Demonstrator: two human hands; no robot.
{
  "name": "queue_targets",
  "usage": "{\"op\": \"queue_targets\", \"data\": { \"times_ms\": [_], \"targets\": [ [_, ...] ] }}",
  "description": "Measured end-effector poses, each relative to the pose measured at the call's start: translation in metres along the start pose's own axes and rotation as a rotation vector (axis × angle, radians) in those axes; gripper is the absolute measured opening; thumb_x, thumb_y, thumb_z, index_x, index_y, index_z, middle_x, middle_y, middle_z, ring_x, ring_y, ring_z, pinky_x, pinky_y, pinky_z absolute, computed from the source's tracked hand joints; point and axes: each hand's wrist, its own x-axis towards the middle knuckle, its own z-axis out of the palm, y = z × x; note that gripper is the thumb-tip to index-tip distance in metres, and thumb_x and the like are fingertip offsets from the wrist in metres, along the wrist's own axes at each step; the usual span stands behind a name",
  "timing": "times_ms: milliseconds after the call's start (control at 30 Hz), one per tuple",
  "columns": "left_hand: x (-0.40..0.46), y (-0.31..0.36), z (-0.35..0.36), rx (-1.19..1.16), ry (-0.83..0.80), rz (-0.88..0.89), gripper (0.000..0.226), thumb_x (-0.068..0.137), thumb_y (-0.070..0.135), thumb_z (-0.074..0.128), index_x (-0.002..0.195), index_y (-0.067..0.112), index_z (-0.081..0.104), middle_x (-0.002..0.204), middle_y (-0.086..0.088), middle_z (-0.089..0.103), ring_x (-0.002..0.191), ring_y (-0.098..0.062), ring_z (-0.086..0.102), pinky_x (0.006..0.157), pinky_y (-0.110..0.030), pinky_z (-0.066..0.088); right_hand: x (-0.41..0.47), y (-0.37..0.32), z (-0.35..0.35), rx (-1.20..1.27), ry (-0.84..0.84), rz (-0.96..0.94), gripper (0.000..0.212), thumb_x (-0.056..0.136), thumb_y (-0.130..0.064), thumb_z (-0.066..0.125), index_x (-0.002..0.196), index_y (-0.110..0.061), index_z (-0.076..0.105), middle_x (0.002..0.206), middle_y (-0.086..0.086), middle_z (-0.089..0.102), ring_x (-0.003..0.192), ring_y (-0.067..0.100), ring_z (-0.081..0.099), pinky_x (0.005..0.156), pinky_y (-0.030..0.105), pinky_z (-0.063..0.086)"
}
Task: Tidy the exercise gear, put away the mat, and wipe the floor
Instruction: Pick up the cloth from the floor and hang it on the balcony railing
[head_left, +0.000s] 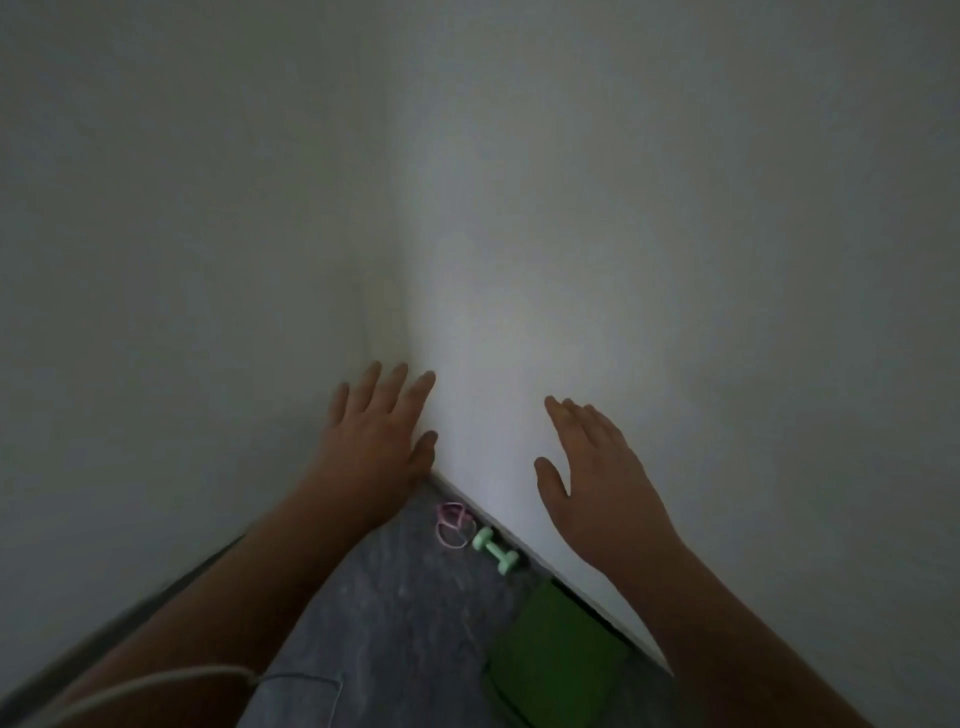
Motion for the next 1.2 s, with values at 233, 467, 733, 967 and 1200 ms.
{"op": "queue_targets", "data": {
  "times_ms": [233, 467, 733, 967, 1200],
  "targets": [
    [-0.170, -0.040, -0.050, 0.101, 0.025, -0.444, 0.065, 0.095, 0.056, 0.027, 0.155, 0.030, 0.023, 0.162, -0.005, 0.028, 0.151, -0.031, 0.016, 0.120, -0.052, 0.018, -0.021, -0.071, 0.033, 0.115, -0.219, -0.404, 0.066, 0.098, -0.051, 0.027, 0.155, -0.017, 0.027, 0.159, 0.007, 0.031, 0.148, 0.027, 0.024, 0.121, 0.043, 0.023],
    [-0.362, -0.044, -0.114, 0.238, 0.044, -0.870, 0.065, 0.098, 0.052, 0.038, 0.156, 0.032, 0.016, 0.164, -0.005, 0.021, 0.152, -0.030, 0.012, 0.121, -0.054, 0.018, -0.091, -0.216, 0.050, 0.275, -0.366, -0.782, 0.066, 0.096, -0.046, 0.034, 0.156, -0.021, 0.020, 0.162, 0.004, 0.024, 0.150, 0.022, 0.017, 0.116, 0.024, 0.003],
    [-0.569, -0.027, -0.163, 0.254, 0.141, -1.362, 0.068, 0.098, 0.055, 0.037, 0.156, 0.035, 0.007, 0.167, -0.003, 0.010, 0.153, -0.028, 0.007, 0.121, -0.049, 0.017, -0.229, -0.376, 0.058, 0.400, -0.505, -1.171, 0.062, 0.098, -0.043, 0.038, 0.156, -0.024, 0.022, 0.162, 0.003, 0.024, 0.149, 0.022, 0.017, 0.122, 0.035, 0.014],
    [-0.776, -0.002, -0.192, 0.274, 0.185, -1.636, 0.066, 0.096, 0.055, 0.037, 0.155, 0.031, 0.019, 0.161, -0.003, 0.027, 0.149, -0.032, 0.021, 0.119, -0.049, 0.023, -0.406, -0.503, 0.080, 0.424, -0.634, -1.399, 0.061, 0.101, -0.047, 0.037, 0.156, -0.033, 0.014, 0.165, -0.005, 0.016, 0.151, 0.018, 0.010, 0.123, 0.041, 0.015],
    [-0.976, 0.020, -0.220, 0.277, 0.133, -1.861, 0.070, 0.096, 0.055, 0.039, 0.157, 0.032, 0.011, 0.165, -0.003, 0.017, 0.151, -0.030, 0.013, 0.120, -0.048, 0.020, -0.585, -0.615, 0.097, 0.402, -0.731, -1.562, 0.061, 0.102, -0.040, 0.042, 0.157, -0.030, 0.017, 0.164, -0.003, 0.018, 0.151, 0.017, 0.012, 0.121, 0.035, 0.014]
  ]
}}
